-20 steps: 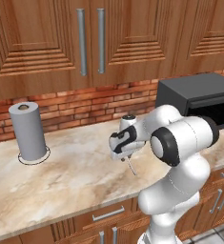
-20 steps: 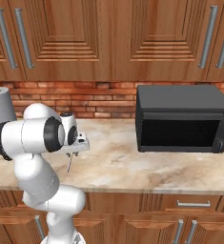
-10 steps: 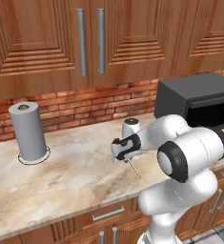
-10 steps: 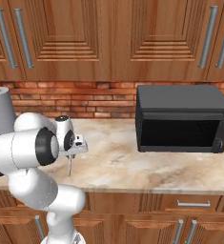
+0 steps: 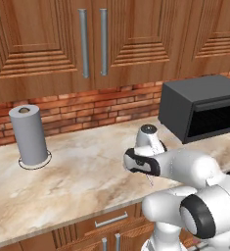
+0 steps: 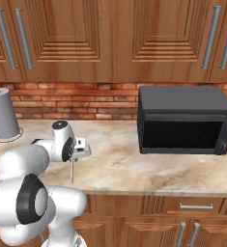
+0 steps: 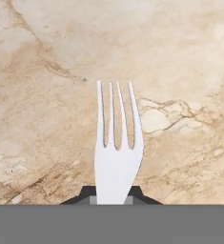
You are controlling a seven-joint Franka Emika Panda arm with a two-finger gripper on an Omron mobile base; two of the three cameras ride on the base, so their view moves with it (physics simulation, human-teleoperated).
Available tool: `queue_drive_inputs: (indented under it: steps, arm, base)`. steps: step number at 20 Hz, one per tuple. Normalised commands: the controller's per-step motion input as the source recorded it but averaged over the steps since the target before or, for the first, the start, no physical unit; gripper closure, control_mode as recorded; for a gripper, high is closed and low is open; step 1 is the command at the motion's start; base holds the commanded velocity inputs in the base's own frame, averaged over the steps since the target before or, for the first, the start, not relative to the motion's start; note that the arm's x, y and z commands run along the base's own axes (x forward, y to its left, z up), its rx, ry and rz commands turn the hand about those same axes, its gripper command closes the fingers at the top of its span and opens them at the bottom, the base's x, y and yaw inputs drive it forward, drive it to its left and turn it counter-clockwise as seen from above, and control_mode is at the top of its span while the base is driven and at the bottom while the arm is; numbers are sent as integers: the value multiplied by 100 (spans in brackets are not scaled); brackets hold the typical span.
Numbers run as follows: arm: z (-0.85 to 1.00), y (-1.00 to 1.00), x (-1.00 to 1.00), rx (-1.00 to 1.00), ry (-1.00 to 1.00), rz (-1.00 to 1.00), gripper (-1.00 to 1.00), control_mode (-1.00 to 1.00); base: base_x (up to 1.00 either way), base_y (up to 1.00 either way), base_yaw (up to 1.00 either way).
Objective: Take the fork and place it on the left side of the plate. Then take the spoon and place it on the right side of the plate. Make sure they're directly next to the plate.
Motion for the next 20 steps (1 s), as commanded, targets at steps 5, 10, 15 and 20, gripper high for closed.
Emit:
queue_drive_inputs:
  steps: [5,10,15,20]
  arm:
    - [63,-38,-23,2,-2,-11,100,-100]
    - [64,-42,-20,0,0,-11,100,-100]
    - [69,-43,-20,0,0,-9,100,-100]
    - [73,-38,-14,0,0,-7,100,-100]
  base:
    - [0,0,0]
    - [0,0,0]
    - [0,0,0]
    - [0,0,0]
